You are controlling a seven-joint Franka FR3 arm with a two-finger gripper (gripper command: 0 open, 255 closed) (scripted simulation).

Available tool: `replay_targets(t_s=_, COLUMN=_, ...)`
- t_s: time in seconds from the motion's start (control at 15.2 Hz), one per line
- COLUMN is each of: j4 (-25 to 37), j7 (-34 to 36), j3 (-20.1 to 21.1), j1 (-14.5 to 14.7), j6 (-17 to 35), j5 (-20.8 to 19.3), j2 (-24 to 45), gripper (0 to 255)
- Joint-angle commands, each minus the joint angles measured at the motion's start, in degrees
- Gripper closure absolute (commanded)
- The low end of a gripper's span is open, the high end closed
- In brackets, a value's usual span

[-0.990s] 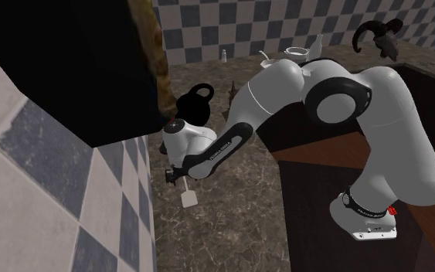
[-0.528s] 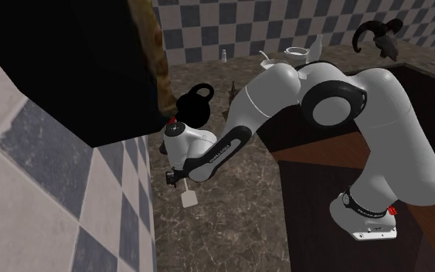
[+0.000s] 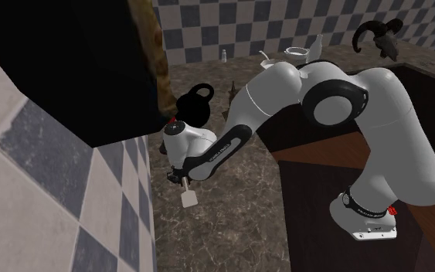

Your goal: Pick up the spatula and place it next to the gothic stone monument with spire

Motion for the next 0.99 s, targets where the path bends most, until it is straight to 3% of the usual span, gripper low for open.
replay_targets(t_s=0.0, j4=0.02, j7=-0.01, j3=0.02, j1=0.04, j6=0.21, j5=0.01, j2=0.59, gripper=255)
replay_targets(t_s=0.92, j4=-1.11, j7=-0.92, j3=1.0, j1=-0.61, j6=-5.0, j5=1.09, j2=-5.76, gripper=255)
